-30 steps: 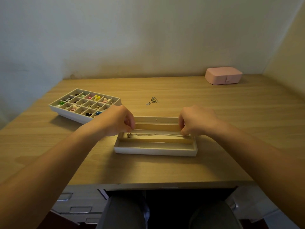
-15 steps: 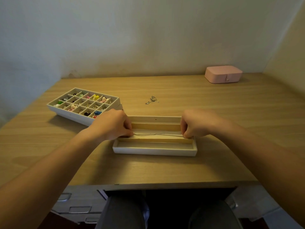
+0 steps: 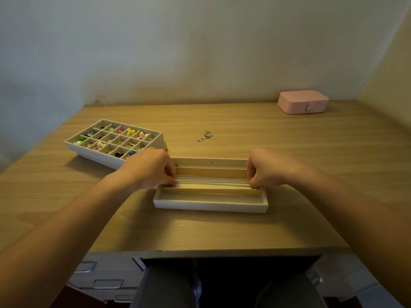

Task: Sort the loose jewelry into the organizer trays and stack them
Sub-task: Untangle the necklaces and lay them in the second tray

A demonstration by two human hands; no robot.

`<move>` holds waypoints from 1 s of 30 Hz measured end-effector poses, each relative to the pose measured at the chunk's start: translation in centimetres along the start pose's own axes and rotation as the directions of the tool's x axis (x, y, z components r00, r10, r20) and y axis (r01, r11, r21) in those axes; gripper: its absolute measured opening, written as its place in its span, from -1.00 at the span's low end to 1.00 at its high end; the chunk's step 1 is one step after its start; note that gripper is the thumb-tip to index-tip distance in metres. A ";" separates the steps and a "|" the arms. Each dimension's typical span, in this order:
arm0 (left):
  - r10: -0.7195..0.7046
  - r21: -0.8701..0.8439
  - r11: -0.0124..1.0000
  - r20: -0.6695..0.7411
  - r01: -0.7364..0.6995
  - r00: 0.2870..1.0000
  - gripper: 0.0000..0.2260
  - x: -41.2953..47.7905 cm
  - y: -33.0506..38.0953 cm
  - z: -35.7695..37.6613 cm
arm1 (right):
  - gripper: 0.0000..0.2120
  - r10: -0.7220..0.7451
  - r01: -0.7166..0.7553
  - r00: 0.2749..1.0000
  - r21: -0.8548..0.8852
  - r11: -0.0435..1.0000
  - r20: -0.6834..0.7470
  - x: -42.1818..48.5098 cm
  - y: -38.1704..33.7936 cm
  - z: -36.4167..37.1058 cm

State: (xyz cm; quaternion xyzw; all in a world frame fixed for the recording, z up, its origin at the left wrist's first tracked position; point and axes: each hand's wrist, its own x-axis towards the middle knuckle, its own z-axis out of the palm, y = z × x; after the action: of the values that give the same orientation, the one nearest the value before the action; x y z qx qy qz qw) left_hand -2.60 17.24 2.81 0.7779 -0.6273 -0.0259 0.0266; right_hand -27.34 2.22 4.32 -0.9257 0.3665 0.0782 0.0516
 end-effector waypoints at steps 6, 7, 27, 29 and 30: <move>-0.026 -0.261 0.965 -0.075 0.006 0.997 -0.92 1.7 0.3 -1.9 | -0.98 -0.029 0.054 0.995 0.250 0.967 -0.100 1.5 0.5 -2.2; -0.043 -0.312 0.950 -0.104 0.009 0.994 -0.92 2.7 0.4 -2.2 | -0.98 -0.024 0.069 0.988 0.294 0.953 -0.154 2.6 0.4 -2.5; -0.117 -0.328 0.929 0.176 0.170 0.978 -0.88 19.9 -0.9 2.0 | -0.76 0.011 0.043 0.997 0.671 0.740 -0.076 22.1 -0.5 0.0; -0.086 -0.291 0.946 0.189 0.140 0.978 -0.81 19.7 -0.6 1.8 | -0.75 -0.019 0.075 0.996 0.684 0.726 -0.089 21.9 -0.6 -0.3; -0.061 -0.274 0.955 0.185 0.111 0.981 -0.81 19.4 -0.3 1.6 | -0.72 -0.036 0.092 0.995 0.683 0.724 -0.095 21.6 -0.7 -0.5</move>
State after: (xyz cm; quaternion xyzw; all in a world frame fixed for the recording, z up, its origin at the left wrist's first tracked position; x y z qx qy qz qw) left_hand 1.67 -1.63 1.05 0.7874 -0.5826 -0.1843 0.0813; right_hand -11.24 -11.84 0.91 -0.8553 0.3389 -0.0993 0.3791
